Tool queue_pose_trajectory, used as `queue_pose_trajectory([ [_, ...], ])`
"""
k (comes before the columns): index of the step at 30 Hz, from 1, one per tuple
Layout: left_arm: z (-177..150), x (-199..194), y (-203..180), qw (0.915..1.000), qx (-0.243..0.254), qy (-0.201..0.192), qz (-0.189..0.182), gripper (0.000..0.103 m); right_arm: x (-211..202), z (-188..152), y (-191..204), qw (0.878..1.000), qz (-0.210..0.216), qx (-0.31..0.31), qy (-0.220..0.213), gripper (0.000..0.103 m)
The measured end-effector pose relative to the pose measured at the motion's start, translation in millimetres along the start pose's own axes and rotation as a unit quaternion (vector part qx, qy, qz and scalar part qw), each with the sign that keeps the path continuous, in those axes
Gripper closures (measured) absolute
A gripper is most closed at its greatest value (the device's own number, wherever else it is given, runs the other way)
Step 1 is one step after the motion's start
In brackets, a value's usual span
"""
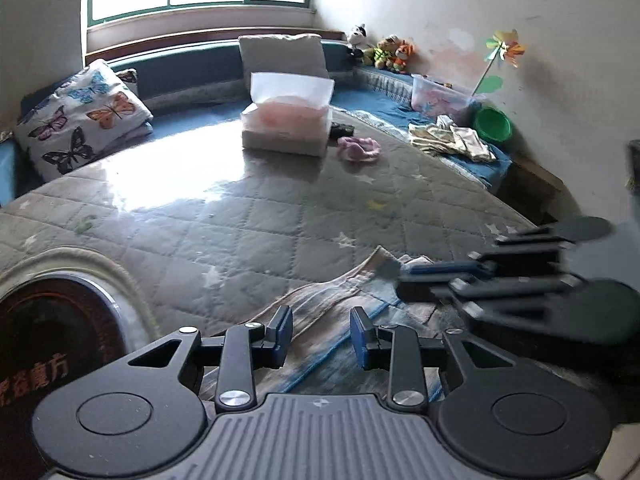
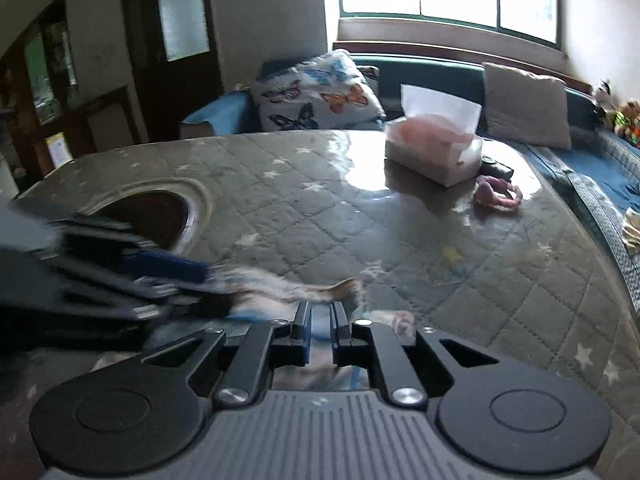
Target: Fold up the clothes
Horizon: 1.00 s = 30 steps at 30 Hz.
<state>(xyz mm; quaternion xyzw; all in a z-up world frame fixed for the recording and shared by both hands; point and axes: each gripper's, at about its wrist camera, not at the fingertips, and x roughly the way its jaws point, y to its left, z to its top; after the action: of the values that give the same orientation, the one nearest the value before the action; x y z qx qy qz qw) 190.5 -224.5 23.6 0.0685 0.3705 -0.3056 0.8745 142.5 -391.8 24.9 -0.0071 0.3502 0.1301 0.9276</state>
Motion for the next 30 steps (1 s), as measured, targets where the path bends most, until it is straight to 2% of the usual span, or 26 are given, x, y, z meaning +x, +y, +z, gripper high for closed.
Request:
queue_pose_trajectory([
  [6,-2,13,-8,0.9999,0.014,0.007,0.003,0.069,-33,-24,18,0.999,0.031,-0.025,-0.002,0.094],
  [8,-3,16,-10,0.9998,0.018,0.01,0.007,0.069,-36,-34,22,0.999,0.025,-0.034,0.005,0.094],
  [11,-3,17,-13,0.9996,0.023,0.01,0.011,0.069,-34,-51,18,0.999,0.005,-0.025,0.024,0.095],
  [16,0,4,-23,0.9994,0.033,-0.011,0.004,0.069,-60,-57,13,1.0,0.007,0.006,0.001,0.095],
  [18,2,3,-31,0.999,0.042,-0.015,-0.007,0.069,-63,-63,10,1.0,0.006,0.014,0.005,0.095],
  [21,2,11,-41,0.9985,0.053,-0.006,-0.015,0.069,-66,-74,5,0.999,-0.001,0.034,0.011,0.095],
  [26,2,27,-52,0.9978,0.061,0.004,-0.025,0.069,-88,-82,5,0.999,-0.009,0.045,-0.004,0.094],
  [30,5,40,-58,0.998,0.058,0.01,-0.024,0.069,-86,-98,-2,0.998,-0.011,0.065,0.0,0.094],
])
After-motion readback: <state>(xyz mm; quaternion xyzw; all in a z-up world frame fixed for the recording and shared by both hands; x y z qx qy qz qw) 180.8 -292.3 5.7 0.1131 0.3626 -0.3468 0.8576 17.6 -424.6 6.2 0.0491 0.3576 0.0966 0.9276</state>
